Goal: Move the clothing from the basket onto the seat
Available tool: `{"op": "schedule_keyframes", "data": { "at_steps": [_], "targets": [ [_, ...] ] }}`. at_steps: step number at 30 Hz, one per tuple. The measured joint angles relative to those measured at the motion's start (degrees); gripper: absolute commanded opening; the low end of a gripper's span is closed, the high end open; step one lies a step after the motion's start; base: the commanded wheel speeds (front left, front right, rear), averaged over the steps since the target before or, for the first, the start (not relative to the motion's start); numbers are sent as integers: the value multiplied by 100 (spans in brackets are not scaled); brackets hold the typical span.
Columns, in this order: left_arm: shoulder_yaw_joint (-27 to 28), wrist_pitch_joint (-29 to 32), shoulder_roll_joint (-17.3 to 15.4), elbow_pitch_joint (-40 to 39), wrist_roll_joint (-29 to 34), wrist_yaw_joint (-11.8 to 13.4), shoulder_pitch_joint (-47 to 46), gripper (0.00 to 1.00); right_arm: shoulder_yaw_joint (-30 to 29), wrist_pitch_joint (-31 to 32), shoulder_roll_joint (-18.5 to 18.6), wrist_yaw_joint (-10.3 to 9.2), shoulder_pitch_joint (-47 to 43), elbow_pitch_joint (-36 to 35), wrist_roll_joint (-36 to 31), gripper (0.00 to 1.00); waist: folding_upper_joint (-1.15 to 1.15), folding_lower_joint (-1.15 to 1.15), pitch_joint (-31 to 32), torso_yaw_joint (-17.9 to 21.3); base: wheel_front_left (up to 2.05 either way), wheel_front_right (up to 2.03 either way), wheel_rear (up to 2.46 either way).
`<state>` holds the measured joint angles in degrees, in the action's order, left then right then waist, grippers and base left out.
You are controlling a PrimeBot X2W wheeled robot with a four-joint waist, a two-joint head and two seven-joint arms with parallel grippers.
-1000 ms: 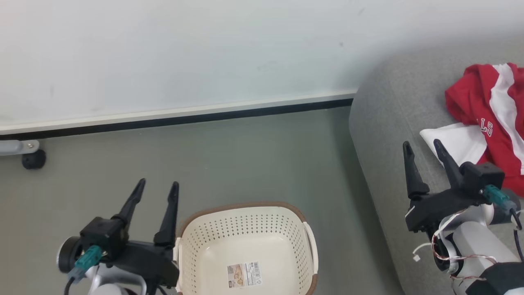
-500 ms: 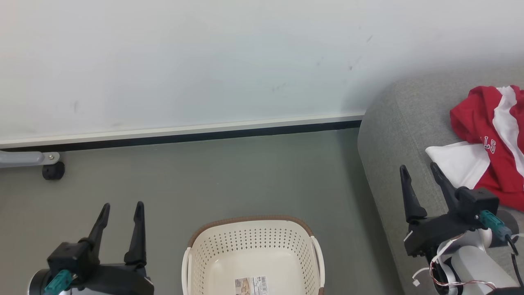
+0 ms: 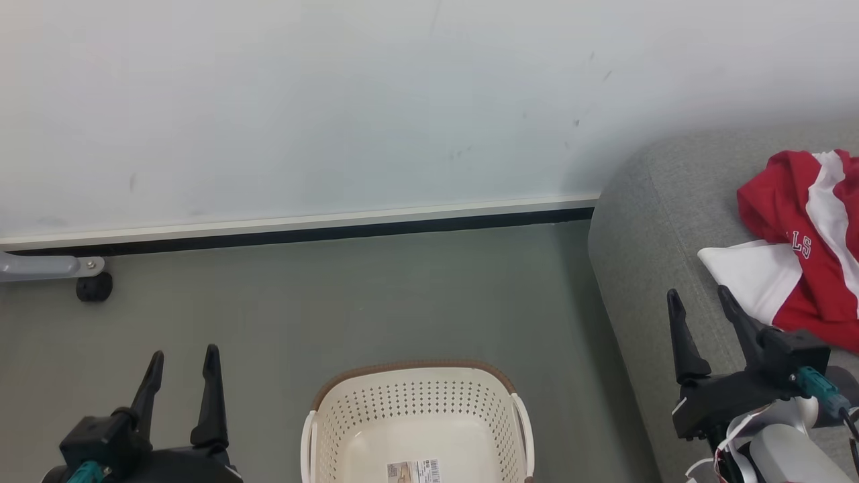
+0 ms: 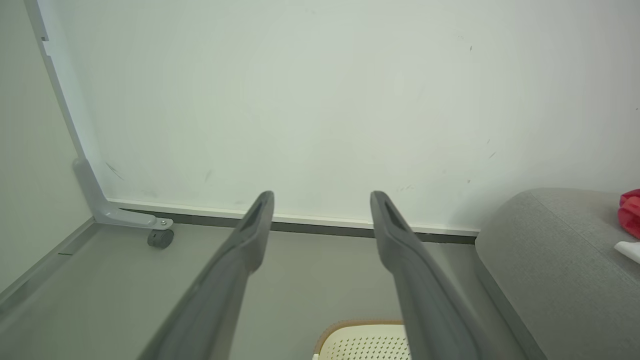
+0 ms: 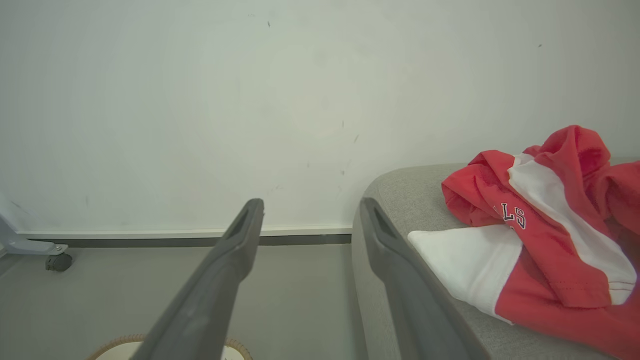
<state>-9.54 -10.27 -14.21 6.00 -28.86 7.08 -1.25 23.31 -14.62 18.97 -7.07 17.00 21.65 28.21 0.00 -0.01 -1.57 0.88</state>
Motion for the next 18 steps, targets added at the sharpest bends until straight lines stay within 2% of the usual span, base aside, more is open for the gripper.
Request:
{"op": "schedule_keyframes", "data": {
  "at_steps": [18],
  "targets": [
    [313,93,189,49,29,3,171,100,-219,153,-155,-7,-320,-204,-238,100,0,1,47,34,0,0,0]
  ]
}}
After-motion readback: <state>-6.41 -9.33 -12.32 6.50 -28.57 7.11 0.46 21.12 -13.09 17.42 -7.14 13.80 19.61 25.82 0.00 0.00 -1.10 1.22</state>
